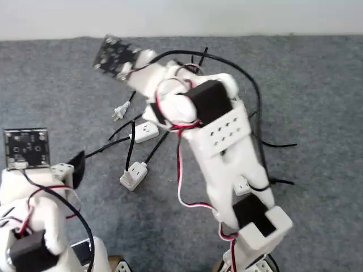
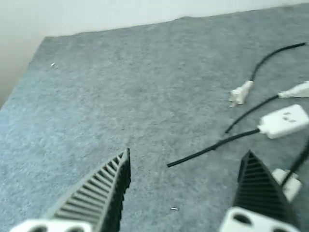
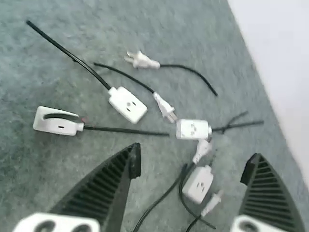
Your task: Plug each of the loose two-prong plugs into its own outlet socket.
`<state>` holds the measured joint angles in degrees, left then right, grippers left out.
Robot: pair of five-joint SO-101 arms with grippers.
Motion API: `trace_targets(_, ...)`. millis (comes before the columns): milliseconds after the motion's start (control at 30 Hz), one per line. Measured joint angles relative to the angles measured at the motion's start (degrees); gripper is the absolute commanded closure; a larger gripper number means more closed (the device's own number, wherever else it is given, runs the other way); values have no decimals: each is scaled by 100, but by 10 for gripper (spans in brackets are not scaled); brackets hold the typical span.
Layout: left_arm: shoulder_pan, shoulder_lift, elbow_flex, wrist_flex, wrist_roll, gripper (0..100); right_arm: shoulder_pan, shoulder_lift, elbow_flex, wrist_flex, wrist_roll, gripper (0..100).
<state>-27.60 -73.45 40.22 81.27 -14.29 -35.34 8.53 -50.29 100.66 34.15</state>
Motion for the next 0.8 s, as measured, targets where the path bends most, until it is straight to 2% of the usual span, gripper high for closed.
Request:
trace_targets(333,1354,-44,-976,1266,-343,650,484,-1125,1020,0,-343,661)
trace_targets(533,2312,-44,-1011,1618,-545,650,492,-1521,1582,0,-343,661)
trace_targets(700,2813,-44,-1002,1714,-598,650,492,-1837,1916,0,-343,661)
trace_targets(800,3086,-53,-659,1714,-870,650,492,-1987,2198,0,-343,661)
